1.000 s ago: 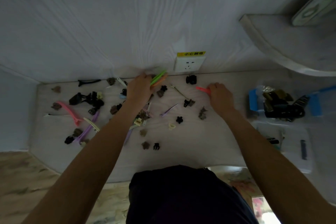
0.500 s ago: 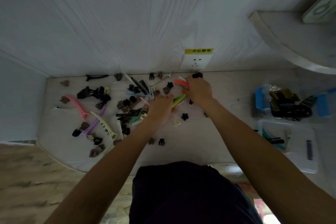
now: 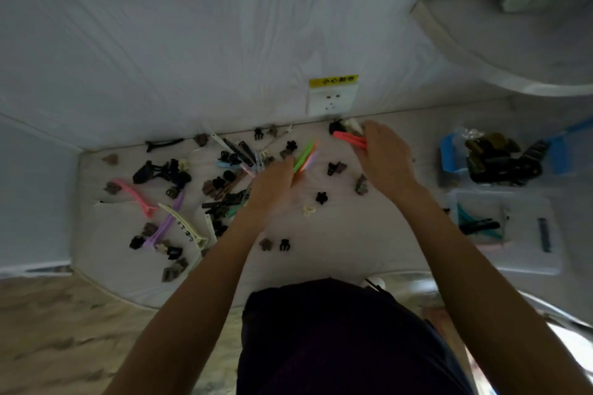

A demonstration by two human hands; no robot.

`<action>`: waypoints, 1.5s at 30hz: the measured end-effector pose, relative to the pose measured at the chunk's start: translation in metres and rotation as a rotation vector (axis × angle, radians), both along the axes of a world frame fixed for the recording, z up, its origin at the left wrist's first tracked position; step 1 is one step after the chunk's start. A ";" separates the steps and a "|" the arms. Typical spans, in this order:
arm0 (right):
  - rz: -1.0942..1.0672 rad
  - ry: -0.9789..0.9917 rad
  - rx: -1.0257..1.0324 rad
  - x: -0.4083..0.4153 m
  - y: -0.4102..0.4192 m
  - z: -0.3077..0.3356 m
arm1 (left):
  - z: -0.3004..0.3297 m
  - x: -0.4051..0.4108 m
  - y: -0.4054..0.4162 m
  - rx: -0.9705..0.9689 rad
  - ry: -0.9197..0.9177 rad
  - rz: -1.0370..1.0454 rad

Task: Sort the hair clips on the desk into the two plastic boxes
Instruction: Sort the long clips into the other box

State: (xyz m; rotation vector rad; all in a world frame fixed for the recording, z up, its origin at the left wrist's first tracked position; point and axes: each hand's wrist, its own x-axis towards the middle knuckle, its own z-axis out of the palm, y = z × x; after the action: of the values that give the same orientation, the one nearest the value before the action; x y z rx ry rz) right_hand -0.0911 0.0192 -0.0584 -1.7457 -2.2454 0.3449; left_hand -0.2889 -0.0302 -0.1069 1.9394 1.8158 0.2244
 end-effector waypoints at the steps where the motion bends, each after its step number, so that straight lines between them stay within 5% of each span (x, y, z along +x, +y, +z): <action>1: -0.065 0.092 -0.009 0.013 -0.014 0.007 | 0.006 0.005 -0.004 0.025 -0.098 0.026; 5: -0.303 0.180 -0.051 0.086 -0.077 0.021 | 0.031 0.049 -0.027 0.000 -0.461 0.079; 10: -0.457 -0.051 -0.051 0.183 -0.113 0.020 | 0.041 0.118 -0.045 -0.093 -0.572 -0.069; 15: -0.225 -0.295 -0.325 0.233 -0.105 0.008 | 0.056 0.189 -0.050 -0.137 -0.591 -0.191; 21: -0.044 -0.016 -0.505 0.237 -0.108 0.009 | 0.059 0.254 -0.032 -0.014 -0.212 -0.311; 28: -0.114 -0.041 -0.253 0.261 -0.140 0.003 | 0.042 0.311 -0.013 0.106 0.225 -0.488; 33: -0.206 -0.054 -0.091 0.266 -0.156 -0.005 | 0.034 0.310 -0.014 0.013 0.242 -0.591; 40: -0.197 0.215 0.049 0.216 -0.145 0.010 | 0.039 0.214 -0.054 0.320 -0.401 -0.124; 45: 0.023 0.224 -0.061 0.125 -0.129 0.009 | 0.021 0.096 -0.086 0.296 -0.363 0.389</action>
State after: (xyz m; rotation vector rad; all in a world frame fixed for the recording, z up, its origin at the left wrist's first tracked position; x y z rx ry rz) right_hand 0.0342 -0.1095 -0.0490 -1.6216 -2.1165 0.5888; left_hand -0.1930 -0.1162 -0.0858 1.5662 1.9668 0.9541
